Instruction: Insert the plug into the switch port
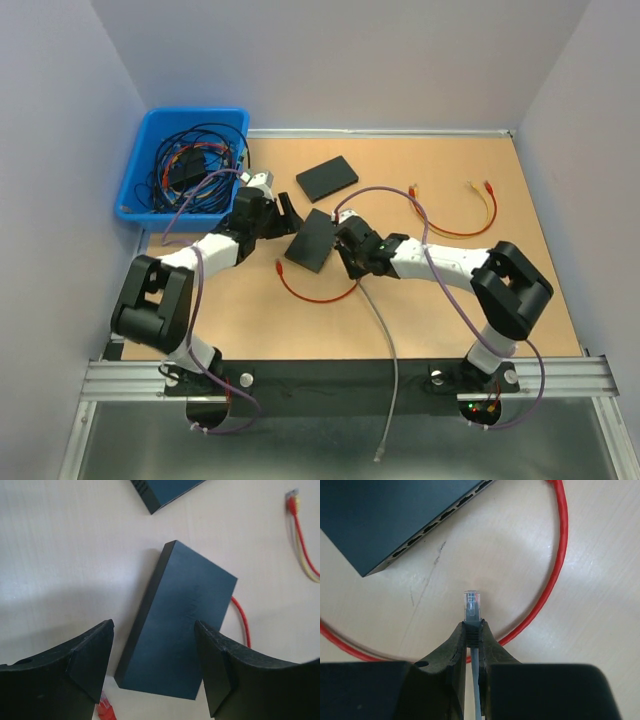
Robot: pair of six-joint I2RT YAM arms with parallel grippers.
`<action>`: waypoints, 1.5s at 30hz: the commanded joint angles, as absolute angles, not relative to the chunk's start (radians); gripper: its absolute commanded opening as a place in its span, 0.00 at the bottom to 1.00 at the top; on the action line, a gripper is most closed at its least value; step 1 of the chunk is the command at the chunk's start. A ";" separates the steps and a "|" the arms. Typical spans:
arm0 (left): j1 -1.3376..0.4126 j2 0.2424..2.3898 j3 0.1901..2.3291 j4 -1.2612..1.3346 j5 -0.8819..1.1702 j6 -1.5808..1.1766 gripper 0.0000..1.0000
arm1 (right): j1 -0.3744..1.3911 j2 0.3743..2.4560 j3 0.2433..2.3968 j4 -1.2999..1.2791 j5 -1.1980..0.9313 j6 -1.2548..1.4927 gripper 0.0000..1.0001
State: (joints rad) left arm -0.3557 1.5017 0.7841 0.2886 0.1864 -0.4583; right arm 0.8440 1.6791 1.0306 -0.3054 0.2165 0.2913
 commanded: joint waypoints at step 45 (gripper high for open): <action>-0.353 1.678 0.838 0.330 0.092 -0.374 0.75 | 0.885 1.905 1.311 -0.130 0.115 0.255 0.01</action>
